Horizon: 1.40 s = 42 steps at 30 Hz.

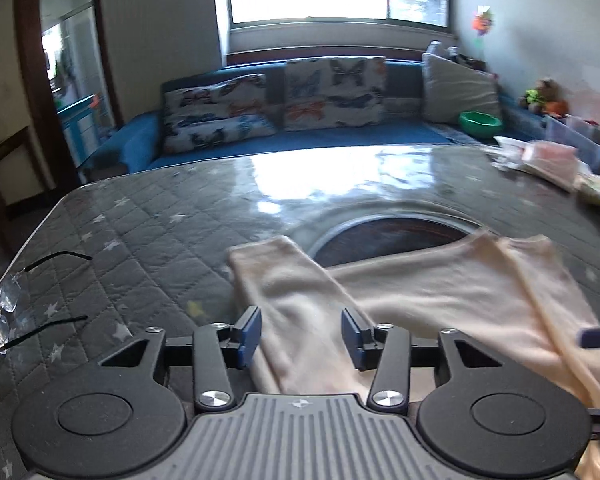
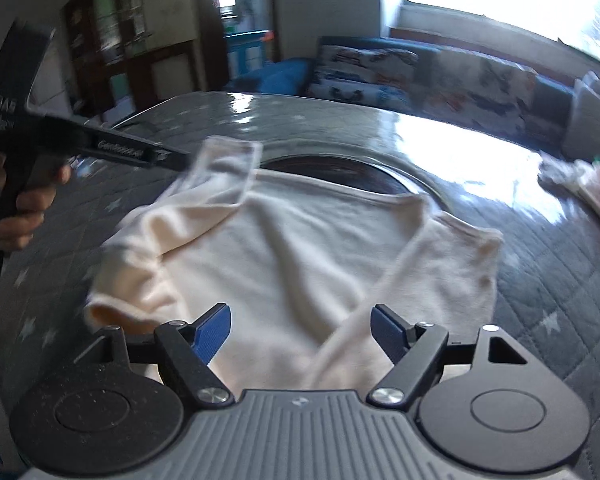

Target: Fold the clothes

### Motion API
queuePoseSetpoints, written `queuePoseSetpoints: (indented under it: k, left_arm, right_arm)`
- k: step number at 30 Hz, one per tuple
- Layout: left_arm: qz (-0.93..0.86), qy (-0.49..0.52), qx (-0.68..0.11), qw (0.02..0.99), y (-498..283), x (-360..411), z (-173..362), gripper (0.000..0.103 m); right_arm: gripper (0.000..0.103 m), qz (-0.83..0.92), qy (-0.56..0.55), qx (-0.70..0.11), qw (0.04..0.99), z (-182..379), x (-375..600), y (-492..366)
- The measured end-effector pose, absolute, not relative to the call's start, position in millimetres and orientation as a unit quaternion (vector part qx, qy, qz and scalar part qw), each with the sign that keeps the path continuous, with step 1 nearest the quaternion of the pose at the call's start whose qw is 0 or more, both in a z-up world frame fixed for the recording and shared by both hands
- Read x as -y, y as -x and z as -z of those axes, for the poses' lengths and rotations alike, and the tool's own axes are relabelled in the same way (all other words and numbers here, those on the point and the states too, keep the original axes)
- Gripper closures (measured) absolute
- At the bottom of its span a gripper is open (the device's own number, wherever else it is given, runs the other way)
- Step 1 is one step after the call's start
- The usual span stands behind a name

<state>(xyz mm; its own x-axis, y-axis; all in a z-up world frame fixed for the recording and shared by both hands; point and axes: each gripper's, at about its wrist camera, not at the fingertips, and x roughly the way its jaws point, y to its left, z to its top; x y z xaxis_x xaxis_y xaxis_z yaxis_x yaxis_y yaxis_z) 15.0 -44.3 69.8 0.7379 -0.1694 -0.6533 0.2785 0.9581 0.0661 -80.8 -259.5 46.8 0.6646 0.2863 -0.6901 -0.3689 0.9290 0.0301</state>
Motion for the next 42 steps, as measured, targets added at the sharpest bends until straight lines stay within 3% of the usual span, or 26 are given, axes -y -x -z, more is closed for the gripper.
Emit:
queuePoseSetpoints:
  k: [4, 7, 8, 9, 10, 11, 13, 16, 18, 26, 29, 42]
  left_arm:
    - [0.127, -0.088, -0.346, 0.925, -1.7, 53.1, -67.3, 0.046]
    - [0.125, -0.088, -0.365, 0.919, -0.2, 56.5, -60.3, 0.046]
    - [0.122, -0.088, -0.370, 0.917, 0.1, 57.3, -58.2, 0.046]
    - [0.122, -0.086, -0.376, 0.915, 0.5, 57.0, -56.4, 0.050]
    - [0.126, -0.080, -0.380, 0.913, 1.6, 54.4, -54.8, 0.065]
    - [0.132, -0.073, -0.384, 0.911, 3.0, 50.9, -53.1, 0.071]
    - [0.143, -0.059, -0.390, 0.908, 5.5, 45.9, -51.2, 0.086]
    - [0.152, -0.050, -0.385, 0.909, 14.6, 40.9, -52.9, 0.095]
    - [0.153, -0.047, -0.381, 0.911, 20.5, 37.2, -55.1, 0.096]
    - [0.134, -0.027, -0.379, 0.915, 48.2, 14.1, -58.6, 0.097]
    - [0.124, -0.017, -0.382, 0.916, 63.4, 1.2, -58.4, 0.097]
    - [0.079, 0.007, -0.426, 0.901, 101.0, -45.0, -45.3, 0.097]
  right_arm:
    - [0.027, -0.205, 0.063, -0.363, 0.907, -49.8, 246.2, 96.0]
    - [0.035, -0.222, 0.060, -0.363, 0.903, -52.0, 238.2, 105.5]
    - [0.042, -0.226, 0.059, -0.367, 0.901, -51.4, 235.5, 108.1]
    - [0.046, -0.231, 0.060, -0.369, 0.898, -51.1, 233.2, 110.9]
    - [0.050, -0.235, 0.061, -0.371, 0.896, -50.9, 231.2, 113.6]
    - [0.059, -0.239, 0.061, -0.373, 0.894, -51.2, 229.5, 116.4]
    - [0.066, -0.246, 0.062, -0.376, 0.891, -51.7, 226.4, 121.6]
    - [0.072, -0.255, 0.066, -0.379, 0.887, -52.0, 221.7, 128.3]
    - [0.081, -0.259, 0.071, -0.379, 0.885, -50.4, 219.1, 132.7]
    - [0.084, -0.273, 0.094, -0.385, 0.877, -48.4, 207.9, 147.6]
    - [0.095, -0.277, 0.105, -0.385, 0.874, -48.5, 204.7, 153.6]
    - [0.099, -0.337, 0.123, -0.414, 0.836, -47.5, 214.2, 181.3]
